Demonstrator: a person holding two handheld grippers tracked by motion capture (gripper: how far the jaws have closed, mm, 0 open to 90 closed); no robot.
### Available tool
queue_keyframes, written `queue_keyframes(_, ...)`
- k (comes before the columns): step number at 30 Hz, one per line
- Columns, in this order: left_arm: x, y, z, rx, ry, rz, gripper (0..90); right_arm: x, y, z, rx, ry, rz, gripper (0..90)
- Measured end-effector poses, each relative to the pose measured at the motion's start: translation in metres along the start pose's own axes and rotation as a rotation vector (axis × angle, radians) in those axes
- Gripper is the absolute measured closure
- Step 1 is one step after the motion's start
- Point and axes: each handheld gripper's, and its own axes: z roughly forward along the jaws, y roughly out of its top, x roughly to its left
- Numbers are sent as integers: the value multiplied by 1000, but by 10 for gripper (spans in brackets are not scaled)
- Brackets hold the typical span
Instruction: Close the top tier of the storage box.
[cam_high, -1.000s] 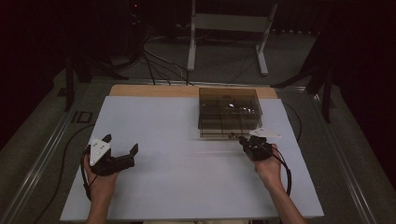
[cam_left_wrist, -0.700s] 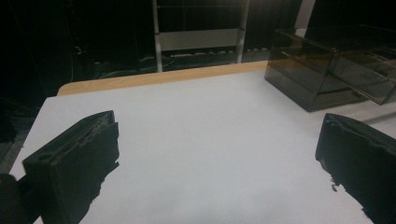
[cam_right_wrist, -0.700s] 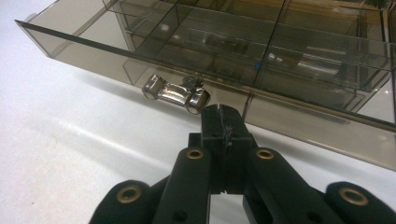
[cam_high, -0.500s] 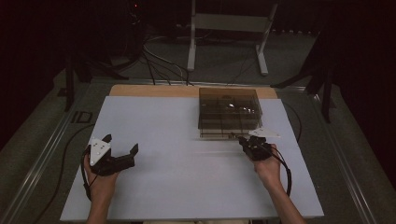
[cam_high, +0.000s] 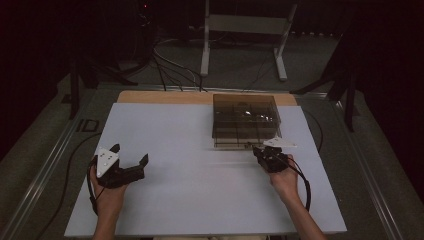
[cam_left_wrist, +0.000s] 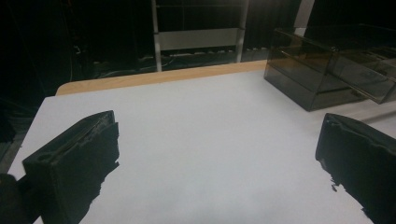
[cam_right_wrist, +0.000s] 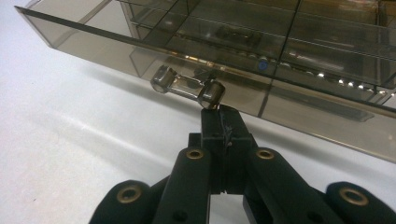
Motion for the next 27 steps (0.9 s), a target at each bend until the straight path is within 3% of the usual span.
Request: queue_keyframes(27, 0, 0, 0, -3, 3, -2, 3, 1, 6, 0, -28, 16, 4, 900)
